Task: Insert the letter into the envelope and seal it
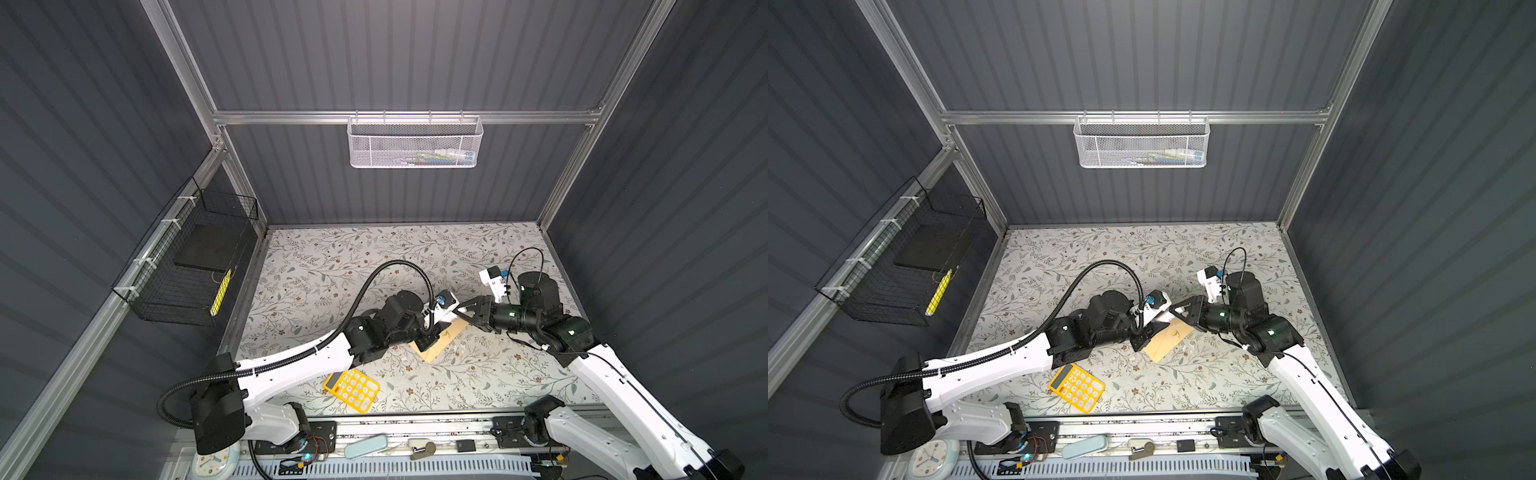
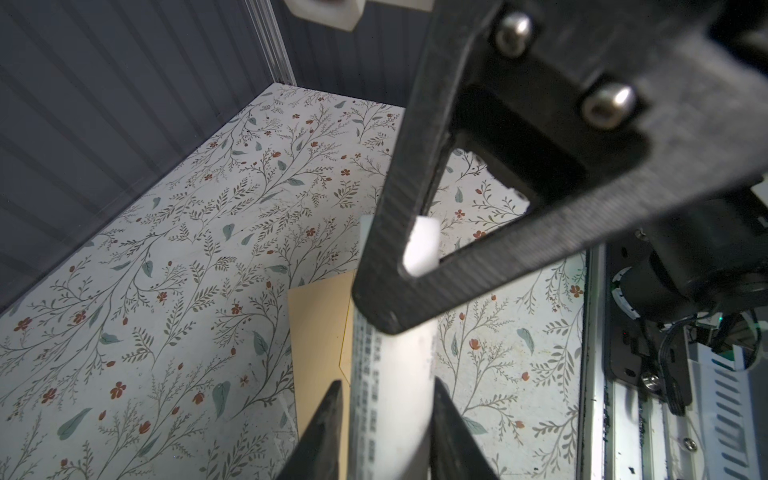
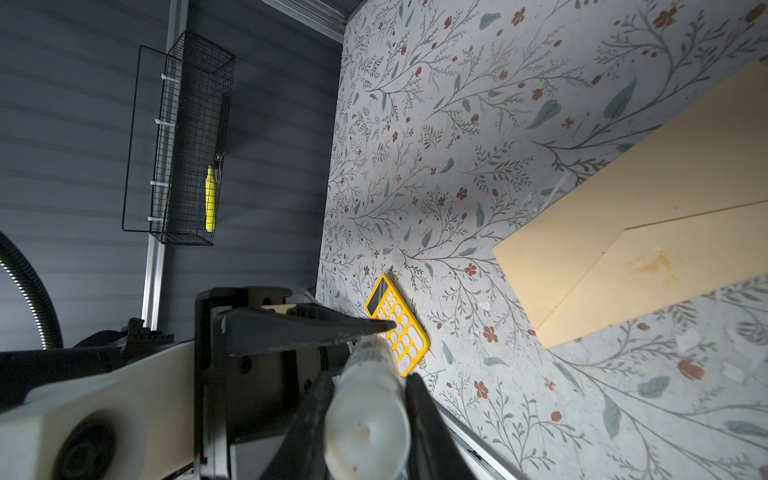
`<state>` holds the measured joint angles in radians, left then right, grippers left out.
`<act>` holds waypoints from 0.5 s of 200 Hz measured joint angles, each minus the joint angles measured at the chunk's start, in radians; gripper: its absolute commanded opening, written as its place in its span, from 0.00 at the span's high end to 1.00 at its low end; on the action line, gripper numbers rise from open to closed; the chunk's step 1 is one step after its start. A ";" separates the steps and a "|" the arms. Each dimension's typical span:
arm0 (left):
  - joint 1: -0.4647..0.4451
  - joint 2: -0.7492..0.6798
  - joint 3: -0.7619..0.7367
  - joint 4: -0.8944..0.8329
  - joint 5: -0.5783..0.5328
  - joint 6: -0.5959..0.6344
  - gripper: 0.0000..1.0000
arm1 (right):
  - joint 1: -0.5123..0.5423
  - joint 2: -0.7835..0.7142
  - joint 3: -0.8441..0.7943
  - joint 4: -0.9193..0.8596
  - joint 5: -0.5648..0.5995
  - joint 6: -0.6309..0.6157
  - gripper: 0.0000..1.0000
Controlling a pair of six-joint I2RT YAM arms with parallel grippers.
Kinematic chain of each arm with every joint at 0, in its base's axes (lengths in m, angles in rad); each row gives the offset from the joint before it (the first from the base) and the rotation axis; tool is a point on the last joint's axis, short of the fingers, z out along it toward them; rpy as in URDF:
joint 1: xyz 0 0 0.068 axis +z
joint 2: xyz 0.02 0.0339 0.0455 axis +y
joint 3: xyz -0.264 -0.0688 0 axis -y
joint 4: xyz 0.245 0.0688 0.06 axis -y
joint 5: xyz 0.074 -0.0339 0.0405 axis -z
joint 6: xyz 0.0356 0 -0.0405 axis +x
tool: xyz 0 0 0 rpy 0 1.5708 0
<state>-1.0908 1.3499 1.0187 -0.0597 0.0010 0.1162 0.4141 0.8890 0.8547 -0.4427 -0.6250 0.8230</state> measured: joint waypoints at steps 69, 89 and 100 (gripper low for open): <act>0.000 0.000 0.000 0.001 -0.001 0.000 0.87 | 0.000 -0.006 0.000 -0.003 0.003 0.006 0.89; 0.000 0.000 0.000 0.001 -0.001 0.000 0.89 | 0.000 -0.006 0.000 -0.003 0.003 0.006 0.68; 0.000 0.000 0.000 0.002 0.000 0.000 0.90 | 0.000 -0.006 0.000 -0.004 0.004 0.011 0.49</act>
<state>-1.0908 1.3499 1.0187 -0.0582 0.0006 0.1165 0.4141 0.8829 0.8543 -0.4465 -0.6212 0.8337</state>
